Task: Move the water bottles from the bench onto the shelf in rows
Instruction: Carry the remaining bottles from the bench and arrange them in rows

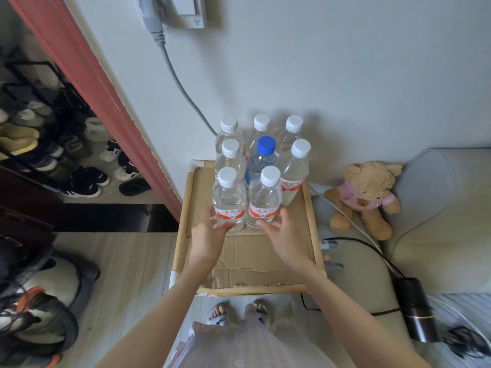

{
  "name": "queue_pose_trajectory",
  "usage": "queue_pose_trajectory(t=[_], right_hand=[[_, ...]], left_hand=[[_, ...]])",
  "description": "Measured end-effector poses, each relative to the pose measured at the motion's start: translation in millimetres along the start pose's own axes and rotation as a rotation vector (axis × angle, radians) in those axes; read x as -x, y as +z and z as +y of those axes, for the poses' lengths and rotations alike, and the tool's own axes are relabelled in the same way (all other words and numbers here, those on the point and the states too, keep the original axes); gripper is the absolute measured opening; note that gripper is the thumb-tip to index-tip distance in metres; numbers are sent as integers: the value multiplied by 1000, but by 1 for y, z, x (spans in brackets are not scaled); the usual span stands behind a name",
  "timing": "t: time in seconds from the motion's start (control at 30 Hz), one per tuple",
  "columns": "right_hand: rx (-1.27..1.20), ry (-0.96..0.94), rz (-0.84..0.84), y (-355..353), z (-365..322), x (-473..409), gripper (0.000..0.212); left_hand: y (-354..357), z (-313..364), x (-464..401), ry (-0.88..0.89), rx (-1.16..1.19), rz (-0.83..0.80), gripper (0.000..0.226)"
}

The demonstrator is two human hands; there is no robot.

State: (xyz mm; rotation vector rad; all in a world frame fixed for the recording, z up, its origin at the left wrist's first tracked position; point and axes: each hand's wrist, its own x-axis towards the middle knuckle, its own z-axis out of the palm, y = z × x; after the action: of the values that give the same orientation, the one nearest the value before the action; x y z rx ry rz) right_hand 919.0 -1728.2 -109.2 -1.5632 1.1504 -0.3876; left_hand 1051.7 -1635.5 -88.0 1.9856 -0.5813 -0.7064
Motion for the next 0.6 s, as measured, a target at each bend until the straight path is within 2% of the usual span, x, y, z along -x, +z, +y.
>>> queue_pose_trajectory(t=[0.6], right_hand=[[-61,-21,8,-1,5,-5,54]], left_hand=[[1,0,-2,56,13,5,56]])
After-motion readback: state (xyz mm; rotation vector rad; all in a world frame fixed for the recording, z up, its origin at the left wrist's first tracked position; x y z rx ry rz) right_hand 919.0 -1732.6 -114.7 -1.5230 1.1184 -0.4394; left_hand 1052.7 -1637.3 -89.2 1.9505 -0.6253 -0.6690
